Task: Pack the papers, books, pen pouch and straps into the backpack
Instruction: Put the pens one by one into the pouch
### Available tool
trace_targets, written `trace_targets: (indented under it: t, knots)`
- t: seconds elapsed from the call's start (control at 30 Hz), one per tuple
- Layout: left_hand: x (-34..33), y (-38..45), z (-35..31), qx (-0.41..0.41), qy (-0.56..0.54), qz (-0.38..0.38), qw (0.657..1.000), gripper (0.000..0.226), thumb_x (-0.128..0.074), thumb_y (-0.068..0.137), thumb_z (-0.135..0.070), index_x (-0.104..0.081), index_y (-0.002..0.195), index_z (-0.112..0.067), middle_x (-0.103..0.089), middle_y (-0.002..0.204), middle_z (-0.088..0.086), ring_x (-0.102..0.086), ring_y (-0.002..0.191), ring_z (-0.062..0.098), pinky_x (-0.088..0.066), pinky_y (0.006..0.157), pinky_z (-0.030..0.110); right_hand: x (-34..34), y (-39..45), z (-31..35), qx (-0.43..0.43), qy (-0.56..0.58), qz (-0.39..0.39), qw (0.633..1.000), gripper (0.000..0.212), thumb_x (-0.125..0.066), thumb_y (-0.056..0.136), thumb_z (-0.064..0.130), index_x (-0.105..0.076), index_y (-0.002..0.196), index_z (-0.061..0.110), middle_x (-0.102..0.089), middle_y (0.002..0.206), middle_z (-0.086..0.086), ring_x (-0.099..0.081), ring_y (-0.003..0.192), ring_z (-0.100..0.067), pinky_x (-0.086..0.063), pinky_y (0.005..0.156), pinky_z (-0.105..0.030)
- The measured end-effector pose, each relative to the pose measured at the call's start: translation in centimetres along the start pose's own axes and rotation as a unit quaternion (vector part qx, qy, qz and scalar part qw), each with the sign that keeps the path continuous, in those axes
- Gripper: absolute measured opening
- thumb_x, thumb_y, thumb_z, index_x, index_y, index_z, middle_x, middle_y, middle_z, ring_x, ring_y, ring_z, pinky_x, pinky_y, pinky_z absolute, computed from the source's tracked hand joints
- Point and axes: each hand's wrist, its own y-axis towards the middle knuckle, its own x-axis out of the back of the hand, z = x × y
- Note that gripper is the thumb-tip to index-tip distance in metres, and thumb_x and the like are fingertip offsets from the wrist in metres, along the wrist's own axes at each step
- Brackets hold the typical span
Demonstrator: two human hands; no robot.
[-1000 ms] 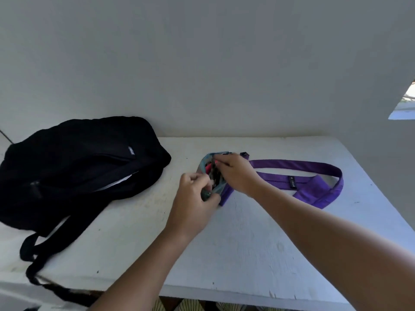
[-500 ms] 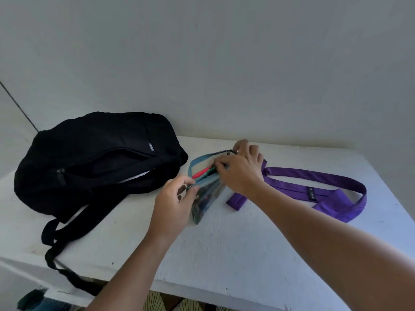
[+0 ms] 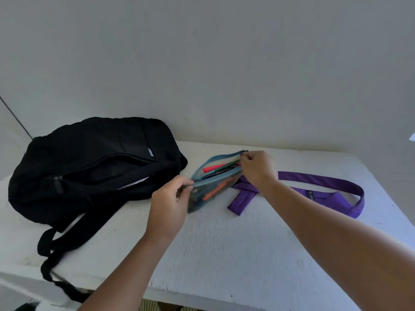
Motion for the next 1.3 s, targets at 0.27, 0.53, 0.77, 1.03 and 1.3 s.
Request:
trace_targets:
  t: [0.27, 0.53, 0.77, 1.03, 1.3]
  knots:
    - [-0.6, -0.7, -0.3, 0.055, -0.049, -0.015, 0.997, 0.031, -0.069, 0.098, -0.018, -0.060, 0.127, -0.023, -0.072, 0.103, -0.014, -0.067, 0.100, -0.007, -0.052, 0.077, 0.008, -0.2, -3.0, 2.1, 0.170, -0.139, -0.013, 0.976, 0.024, -0.058, 0.098, 0.044, -0.073, 0.116, 0.041, -0.046, 0.114, 0.004, -0.039, 0.110, -0.020, -0.033, 0.095, -0.035]
    - [-0.2, -1.4, 0.0, 0.081, -0.110, -0.029, 0.990, 0.012, -0.068, 0.098, -0.017, -0.068, 0.110, -0.016, -0.075, 0.098, -0.010, -0.072, 0.094, 0.004, -0.059, 0.080, 0.021, -2.9, -6.1, 5.0, 0.226, -0.012, 0.205, 0.952, 0.020, -0.066, 0.099, 0.046, -0.081, 0.099, 0.033, -0.072, 0.087, 0.019, -0.066, 0.082, -0.002, -0.057, 0.077, -0.032]
    - [0.0, -1.7, 0.4, 0.108, -0.124, -0.019, 0.986, 0.013, -0.072, 0.096, -0.025, -0.071, 0.105, -0.016, -0.075, 0.090, -0.010, -0.073, 0.088, 0.005, -0.059, 0.075, 0.020, -2.4, -5.9, 5.5, 0.131, 0.043, 0.288, 0.948, 0.013, -0.078, 0.092, 0.035, -0.083, 0.099, 0.026, -0.078, 0.092, 0.010, -0.073, 0.088, -0.009, -0.061, 0.092, -0.037]
    - [0.4, -1.7, 0.9, 0.105, -0.138, 0.010, 0.985, 0.009, -0.074, 0.094, -0.023, -0.074, 0.100, -0.017, -0.076, 0.086, -0.010, -0.074, 0.086, 0.007, -0.060, 0.074, 0.023, -1.7, -6.8, 6.3, 0.101, 0.025, 0.316, 0.943, 0.014, -0.073, 0.097, 0.030, -0.082, 0.099, 0.019, -0.077, 0.093, 0.003, -0.072, 0.089, -0.016, -0.058, 0.083, -0.029]
    - [1.5, -1.6, 1.4, 0.018, -0.071, 0.033, 0.997, 0.004, -0.067, 0.098, -0.020, -0.071, 0.099, -0.019, -0.073, 0.089, -0.015, -0.071, 0.088, 0.002, -0.057, 0.071, 0.017, -1.7, -5.9, 5.6, -0.017, -0.038, 0.229, 0.973, 0.029, -0.068, 0.096, 0.045, -0.076, 0.090, 0.018, -0.072, 0.091, -0.005, -0.063, 0.095, -0.028, -0.044, 0.104, -0.057]
